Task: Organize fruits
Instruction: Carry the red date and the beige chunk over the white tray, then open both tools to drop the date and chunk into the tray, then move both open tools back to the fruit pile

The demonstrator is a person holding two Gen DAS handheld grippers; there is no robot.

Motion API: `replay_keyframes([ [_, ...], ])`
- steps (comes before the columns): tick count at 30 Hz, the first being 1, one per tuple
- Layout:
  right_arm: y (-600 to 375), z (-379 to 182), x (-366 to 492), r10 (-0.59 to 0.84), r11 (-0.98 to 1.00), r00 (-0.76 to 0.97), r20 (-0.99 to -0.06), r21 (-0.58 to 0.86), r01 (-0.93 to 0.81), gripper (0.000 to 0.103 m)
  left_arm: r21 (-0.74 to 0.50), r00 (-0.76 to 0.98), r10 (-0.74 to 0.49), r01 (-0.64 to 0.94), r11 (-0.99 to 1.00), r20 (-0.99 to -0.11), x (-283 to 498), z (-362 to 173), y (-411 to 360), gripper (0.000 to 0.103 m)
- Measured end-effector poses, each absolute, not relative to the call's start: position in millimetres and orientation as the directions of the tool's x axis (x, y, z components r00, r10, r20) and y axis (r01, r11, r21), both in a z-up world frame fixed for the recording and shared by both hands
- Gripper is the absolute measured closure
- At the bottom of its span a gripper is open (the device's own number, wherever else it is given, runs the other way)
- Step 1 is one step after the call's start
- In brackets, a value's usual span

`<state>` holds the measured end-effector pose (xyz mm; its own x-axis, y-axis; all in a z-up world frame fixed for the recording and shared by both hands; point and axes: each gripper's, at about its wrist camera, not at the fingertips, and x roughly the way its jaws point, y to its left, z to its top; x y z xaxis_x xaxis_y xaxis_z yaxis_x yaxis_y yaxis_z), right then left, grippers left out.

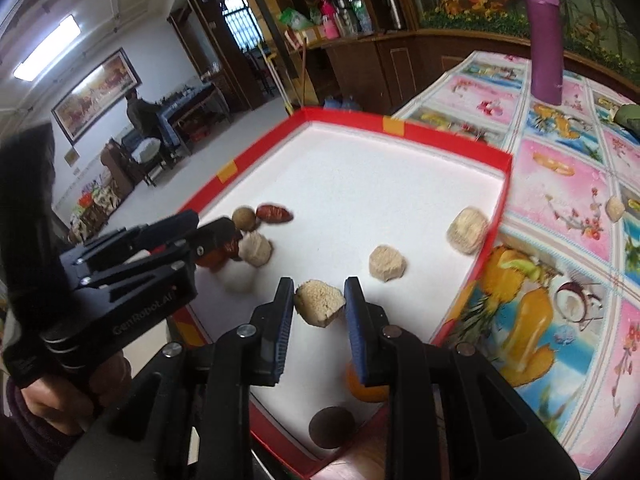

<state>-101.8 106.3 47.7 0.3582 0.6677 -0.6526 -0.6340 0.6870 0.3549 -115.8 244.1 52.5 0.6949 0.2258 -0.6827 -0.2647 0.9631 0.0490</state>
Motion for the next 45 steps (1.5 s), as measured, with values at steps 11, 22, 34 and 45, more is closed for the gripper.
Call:
replay_keyframes([
  [11,38,43,-79,0.622,0.768,0.451,-0.64,0.387,-0.51,0.075,0.085,0.715,0.18,-0.167,0.982,-0.676,-111,60,196,0.052],
  [22,-92,35,-60,0.452,0.89,0.61,-0.651,0.38,-0.253,0.075,0.11,0.721,0.119,-0.059,0.992,-0.683,-107,65,148,0.047],
  [34,-182,21,-34,0.259,0.947,0.658,-0.707,0.319,-0.031,0.075,0.117,0.72,0.037,0.061,0.991,-0.693,-97,71,98,0.043],
  [45,-180,17,-11,0.269,0.944,0.638,-0.721,0.329,-0.027,0.059,0.113,0.705,0.018,0.089,0.99,-0.709,-88,68,82,0.043],
])
